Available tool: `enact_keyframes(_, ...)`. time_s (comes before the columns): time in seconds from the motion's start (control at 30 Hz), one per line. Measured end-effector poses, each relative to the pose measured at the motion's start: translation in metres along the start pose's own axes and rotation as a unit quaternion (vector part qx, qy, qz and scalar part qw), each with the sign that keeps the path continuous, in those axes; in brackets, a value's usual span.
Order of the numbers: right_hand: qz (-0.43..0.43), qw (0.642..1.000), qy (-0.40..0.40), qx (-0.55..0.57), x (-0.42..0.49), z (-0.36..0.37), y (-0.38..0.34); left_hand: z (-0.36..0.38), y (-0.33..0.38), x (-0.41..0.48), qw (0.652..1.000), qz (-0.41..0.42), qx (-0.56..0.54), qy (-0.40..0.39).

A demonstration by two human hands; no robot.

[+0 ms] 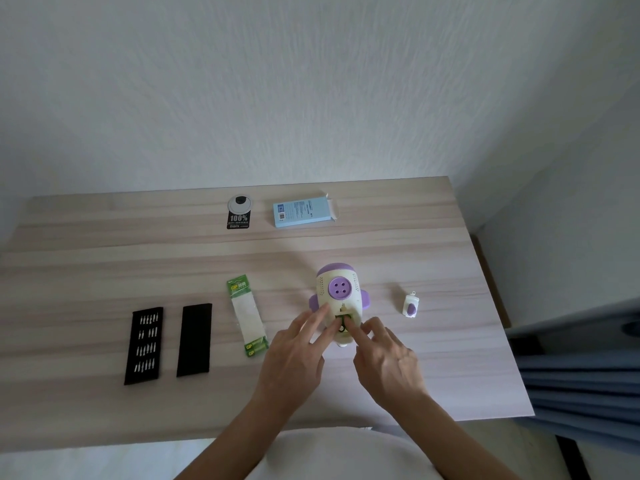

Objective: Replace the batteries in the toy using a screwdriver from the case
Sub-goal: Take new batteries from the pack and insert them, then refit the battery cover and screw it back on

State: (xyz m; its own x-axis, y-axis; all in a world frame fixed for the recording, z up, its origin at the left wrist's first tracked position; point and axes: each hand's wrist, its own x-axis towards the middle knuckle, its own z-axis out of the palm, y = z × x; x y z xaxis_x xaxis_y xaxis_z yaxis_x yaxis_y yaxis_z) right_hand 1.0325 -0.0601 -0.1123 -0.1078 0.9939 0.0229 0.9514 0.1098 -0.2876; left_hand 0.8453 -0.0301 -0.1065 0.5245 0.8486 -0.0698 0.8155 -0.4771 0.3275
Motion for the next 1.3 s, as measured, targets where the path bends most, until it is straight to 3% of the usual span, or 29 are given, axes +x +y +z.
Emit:
enact_keyframes(0.27,-0.011,0.998,0.053,0.042,-0.002,-0.005,0.016,-0.001,-0.002,0.010,0.999,0.012,-0.003,0.038)
enact_keyframes(0.4,0.129,0.973,0.071,0.178,0.002,0.003,0.060,-0.002,-0.005,0.016,0.998,-0.022,-0.036,0.056)
enact_keyframes(0.53,0.277,0.935,0.012,0.222,0.015,0.016,0.111,-0.007,-0.011,0.030,0.993,-0.044,-0.094,0.056)
enact_keyframes(0.63,0.326,0.910,-0.018,0.254,0.032,0.024,0.131,-0.008,-0.016,0.043,0.994,-0.036,-0.103,0.027)
enact_keyframes(0.77,0.337,0.898,-0.054,0.277,0.054,0.033,0.148,-0.007,-0.016,0.055,0.995,-0.019,-0.101,-0.010)
enact_keyframes(1.03,0.352,0.896,-0.098,0.253,0.072,0.038,0.157,-0.009,-0.007,0.056,0.994,-0.038,-0.106,-0.010)
enact_keyframes(1.2,0.298,0.915,-0.116,0.246,0.070,0.038,0.151,-0.009,-0.007,0.055,0.992,-0.044,-0.118,-0.002)
enact_keyframes(1.3,0.321,0.896,-0.120,0.284,0.066,0.034,0.146,-0.009,-0.009,0.055,0.991,-0.041,-0.128,0.009)
